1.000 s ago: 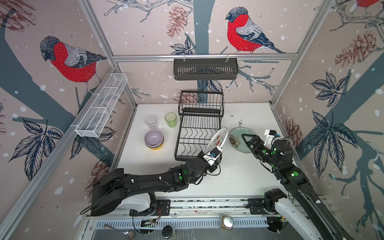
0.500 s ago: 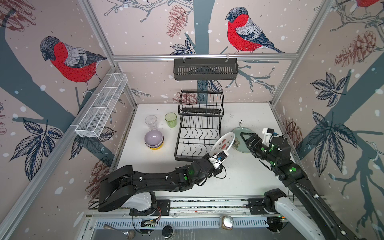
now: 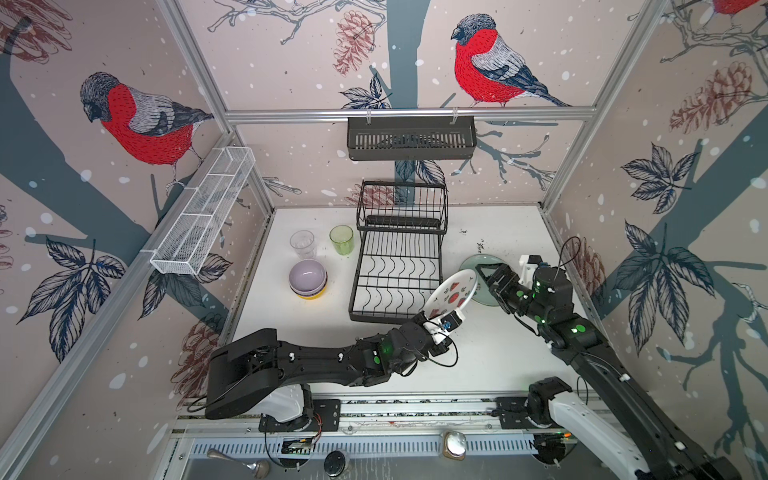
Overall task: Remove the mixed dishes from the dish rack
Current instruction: 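Carry the watermelon plate toward the stacked plates while the right gripper reaches in, then close the right gripper on the watermelon plate rim while the left gripper holds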
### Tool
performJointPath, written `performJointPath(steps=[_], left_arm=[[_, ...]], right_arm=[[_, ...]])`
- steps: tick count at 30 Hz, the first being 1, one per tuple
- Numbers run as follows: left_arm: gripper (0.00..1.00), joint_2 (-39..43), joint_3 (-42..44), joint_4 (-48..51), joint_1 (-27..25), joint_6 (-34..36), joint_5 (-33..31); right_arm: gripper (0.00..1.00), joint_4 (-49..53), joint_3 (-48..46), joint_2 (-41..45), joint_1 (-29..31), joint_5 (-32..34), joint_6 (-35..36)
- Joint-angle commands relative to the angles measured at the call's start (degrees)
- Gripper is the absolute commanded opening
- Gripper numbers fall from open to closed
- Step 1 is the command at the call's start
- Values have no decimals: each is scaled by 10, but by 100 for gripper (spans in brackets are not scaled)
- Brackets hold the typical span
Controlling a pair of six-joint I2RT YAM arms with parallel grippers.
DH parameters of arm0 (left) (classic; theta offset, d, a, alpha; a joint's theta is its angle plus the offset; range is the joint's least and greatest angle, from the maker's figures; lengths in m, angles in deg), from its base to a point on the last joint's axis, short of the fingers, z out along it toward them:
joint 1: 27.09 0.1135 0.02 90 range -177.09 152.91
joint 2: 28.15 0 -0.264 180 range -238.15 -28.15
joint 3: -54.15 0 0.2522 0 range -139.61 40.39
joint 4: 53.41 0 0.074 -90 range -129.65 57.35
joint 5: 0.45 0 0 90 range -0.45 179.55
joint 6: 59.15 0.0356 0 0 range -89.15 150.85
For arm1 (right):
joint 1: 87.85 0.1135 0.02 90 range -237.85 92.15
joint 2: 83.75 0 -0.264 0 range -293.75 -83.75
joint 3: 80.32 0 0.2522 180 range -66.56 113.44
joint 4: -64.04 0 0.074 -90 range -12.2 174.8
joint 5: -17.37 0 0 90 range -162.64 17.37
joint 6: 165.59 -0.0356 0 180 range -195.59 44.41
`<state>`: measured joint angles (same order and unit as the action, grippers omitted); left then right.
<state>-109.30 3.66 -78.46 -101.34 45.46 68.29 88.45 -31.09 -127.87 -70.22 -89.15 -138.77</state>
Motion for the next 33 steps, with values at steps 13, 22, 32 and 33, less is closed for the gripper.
performJointPath(steps=[13,22,32,33], left_arm=[[0,-32,-16,-118,-13,67,-29],[0,-35,-6,-124,-22,81,-43],[0,-29,4,-122,-28,89,-55],[0,-29,4,-120,-29,88,-55]], right_arm=[[92,42,37,-56,33,12,10],[68,53,48,-86,50,21,8],[65,52,56,-103,60,12,-2],[65,53,57,-104,61,11,-3]])
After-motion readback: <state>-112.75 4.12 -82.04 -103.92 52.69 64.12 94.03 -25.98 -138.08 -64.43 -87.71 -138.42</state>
